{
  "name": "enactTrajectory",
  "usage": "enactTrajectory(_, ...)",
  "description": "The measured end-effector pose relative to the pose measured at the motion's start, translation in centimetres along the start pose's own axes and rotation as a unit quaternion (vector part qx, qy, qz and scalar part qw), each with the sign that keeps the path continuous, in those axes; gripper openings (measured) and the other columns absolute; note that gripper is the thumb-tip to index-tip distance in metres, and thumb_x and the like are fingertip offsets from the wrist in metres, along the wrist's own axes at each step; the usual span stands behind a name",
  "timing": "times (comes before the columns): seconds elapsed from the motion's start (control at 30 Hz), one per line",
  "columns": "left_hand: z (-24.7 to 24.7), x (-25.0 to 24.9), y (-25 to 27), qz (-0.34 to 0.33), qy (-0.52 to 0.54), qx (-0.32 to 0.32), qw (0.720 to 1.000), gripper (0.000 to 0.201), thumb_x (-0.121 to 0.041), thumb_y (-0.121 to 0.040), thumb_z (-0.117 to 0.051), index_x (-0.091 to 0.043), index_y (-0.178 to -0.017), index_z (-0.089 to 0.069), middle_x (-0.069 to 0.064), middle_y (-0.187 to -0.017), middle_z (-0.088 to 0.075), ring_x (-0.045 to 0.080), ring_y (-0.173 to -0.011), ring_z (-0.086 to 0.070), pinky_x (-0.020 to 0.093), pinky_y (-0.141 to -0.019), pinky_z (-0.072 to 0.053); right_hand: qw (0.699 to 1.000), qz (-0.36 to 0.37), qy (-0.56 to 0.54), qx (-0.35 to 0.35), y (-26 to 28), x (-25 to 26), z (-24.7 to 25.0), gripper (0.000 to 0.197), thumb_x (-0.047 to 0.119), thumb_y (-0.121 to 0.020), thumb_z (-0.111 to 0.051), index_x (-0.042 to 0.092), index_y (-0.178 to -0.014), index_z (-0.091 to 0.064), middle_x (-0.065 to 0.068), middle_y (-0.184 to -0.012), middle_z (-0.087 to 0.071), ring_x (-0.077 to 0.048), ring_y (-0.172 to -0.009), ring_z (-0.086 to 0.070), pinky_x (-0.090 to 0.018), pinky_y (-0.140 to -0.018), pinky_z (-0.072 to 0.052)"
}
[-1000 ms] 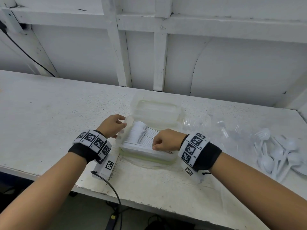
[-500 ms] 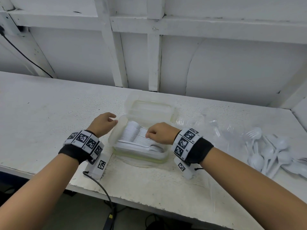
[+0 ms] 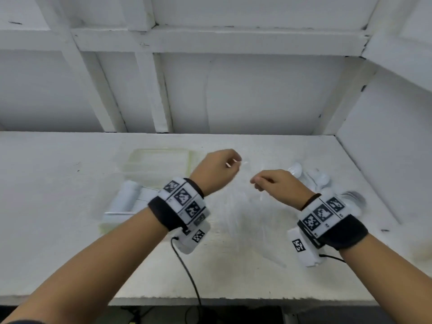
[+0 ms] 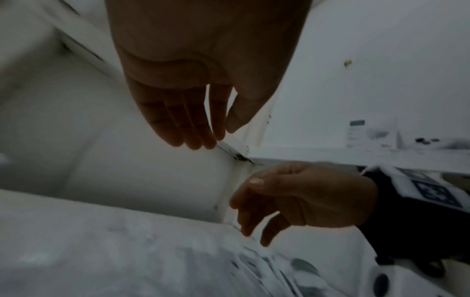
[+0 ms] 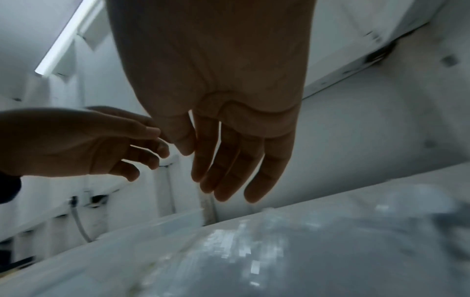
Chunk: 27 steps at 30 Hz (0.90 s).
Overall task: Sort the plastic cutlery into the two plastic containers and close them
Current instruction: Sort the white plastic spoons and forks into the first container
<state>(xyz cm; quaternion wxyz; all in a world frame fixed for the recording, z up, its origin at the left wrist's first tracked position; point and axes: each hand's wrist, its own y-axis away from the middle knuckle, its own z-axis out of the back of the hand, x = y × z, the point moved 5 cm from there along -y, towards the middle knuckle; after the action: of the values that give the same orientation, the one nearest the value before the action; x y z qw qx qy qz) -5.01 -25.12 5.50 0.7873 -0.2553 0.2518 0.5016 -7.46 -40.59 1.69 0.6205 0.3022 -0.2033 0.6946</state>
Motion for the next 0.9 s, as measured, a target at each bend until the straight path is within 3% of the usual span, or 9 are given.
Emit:
enactTrajectory(0.2, -11.6, -5.5, -2.6, -0.063, -0.045, 0.198, 0.977, 0.030, -0.017, -0.096, -0.044, -0.005, -0.116, -0.062, 0.012, -0.118, -0.063, 0.025, -0.107, -0.058, 0.030, -0.090, -0.044, 0.985, -0.145, 0.046, -0.085, 3.2, -9.1, 4.5, 0.024, 0.016, -0.094, -0.046, 0.007, -0.097, -0.069, -0.005, -0.096, -0.066, -0.021, -0.093, -0.058, -0.027, -0.077, -0.040)
enactTrajectory(0.27, -14.7, -6.1, -2.9, -0.080, -0.075, 0.258, 0.960, 0.033, -0.014, -0.096, -0.043, -0.005, -0.124, -0.058, 0.014, -0.127, -0.057, 0.026, -0.116, -0.053, 0.031, -0.097, -0.040, 0.968, -0.188, 0.093, -0.135, 3.7, -11.9, 5.3, 0.026, 0.016, -0.093, -0.047, 0.006, -0.108, -0.066, -0.015, -0.114, -0.062, -0.030, -0.105, -0.055, -0.032, -0.087, -0.041)
enactTrajectory(0.37, -18.2, -6.6, -3.0, -0.109, -0.131, 0.317, 0.933, 0.041, -0.011, -0.095, -0.043, -0.009, -0.136, -0.046, 0.012, -0.143, -0.039, 0.028, -0.129, -0.041, 0.038, -0.106, -0.035, 0.937, -0.275, 0.118, -0.181, 4.5, -15.2, 6.6, 0.039, 0.019, -0.092, -0.047, 0.014, -0.131, -0.051, -0.020, -0.140, -0.037, -0.039, -0.125, -0.038, -0.041, -0.103, -0.033)
enactTrajectory(0.43, -19.6, -6.3, -2.9, -0.126, -0.181, 0.337, 0.915, 0.046, -0.013, -0.094, -0.044, -0.012, -0.140, -0.040, 0.010, -0.147, -0.034, 0.029, -0.131, -0.038, 0.040, -0.103, -0.037, 0.923, -0.326, 0.121, -0.164, 4.4, -16.8, 7.2, 0.048, 0.022, -0.093, -0.046, 0.016, -0.140, -0.037, -0.017, -0.149, -0.023, -0.035, -0.135, -0.024, -0.044, -0.108, -0.027)
enactTrajectory(0.5, -20.2, -5.7, -2.8, -0.135, -0.224, 0.340, 0.903, 0.050, -0.018, -0.094, -0.047, -0.014, -0.142, -0.035, 0.009, -0.145, -0.035, 0.029, -0.129, -0.038, 0.041, -0.100, -0.038, 0.903, -0.383, 0.137, -0.136, 4.1, -18.6, 7.6, 0.052, 0.022, -0.094, -0.044, 0.013, -0.143, -0.029, -0.017, -0.149, -0.023, -0.033, -0.137, -0.023, -0.047, -0.110, -0.026)
enactTrajectory(0.63, -19.9, -5.2, -2.2, -0.147, -0.260, 0.309, 0.903, 0.047, -0.024, -0.094, -0.045, -0.014, -0.139, -0.038, 0.011, -0.140, -0.039, 0.030, -0.125, -0.039, 0.044, -0.100, -0.034, 0.892, -0.413, 0.158, -0.089, 3.3, -20.1, 7.2, 0.046, 0.036, -0.091, -0.047, 0.004, -0.122, -0.041, -0.021, -0.125, -0.050, -0.036, -0.115, -0.047, -0.046, -0.098, -0.039)
enactTrajectory(0.73, -18.9, -4.9, -1.9, -0.131, -0.223, 0.293, 0.920, 0.040, -0.025, -0.095, -0.043, -0.014, -0.133, -0.046, 0.012, -0.132, -0.045, 0.031, -0.118, -0.043, 0.042, -0.097, -0.035, 0.930, -0.357, 0.077, -0.040, 2.3, -18.7, 6.3, 0.057, 0.053, -0.067, -0.056, 0.002, -0.093, -0.056, -0.017, -0.092, -0.062, -0.028, -0.084, -0.058, -0.029, -0.067, -0.043)
enactTrajectory(0.8, -17.9, -4.2, -2.0, -0.090, -0.140, 0.290, 0.943, 0.037, -0.023, -0.096, -0.043, -0.015, -0.131, -0.050, 0.013, -0.130, -0.046, 0.030, -0.117, -0.045, 0.039, -0.099, -0.037, 0.947, -0.319, 0.024, -0.039, 1.9, -17.5, 6.0, 0.042, 0.048, -0.065, -0.065, 0.008, -0.068, -0.053, -0.009, -0.068, -0.057, -0.021, -0.061, -0.053, -0.024, -0.050, -0.035)
enactTrajectory(0.9, -16.2, -3.0, -2.2, -0.040, -0.022, 0.247, 0.968, 0.035, -0.019, -0.097, -0.043, -0.010, -0.129, -0.052, 0.013, -0.127, -0.051, 0.025, -0.117, -0.049, 0.030, -0.099, -0.037, 0.952, -0.292, -0.067, -0.057, 1.7, -16.1, 5.4, 0.026, 0.020, -0.078, -0.071, 0.014, -0.071, -0.047, -0.005, -0.064, -0.052, -0.016, -0.054, -0.048, -0.019, -0.041, -0.035)
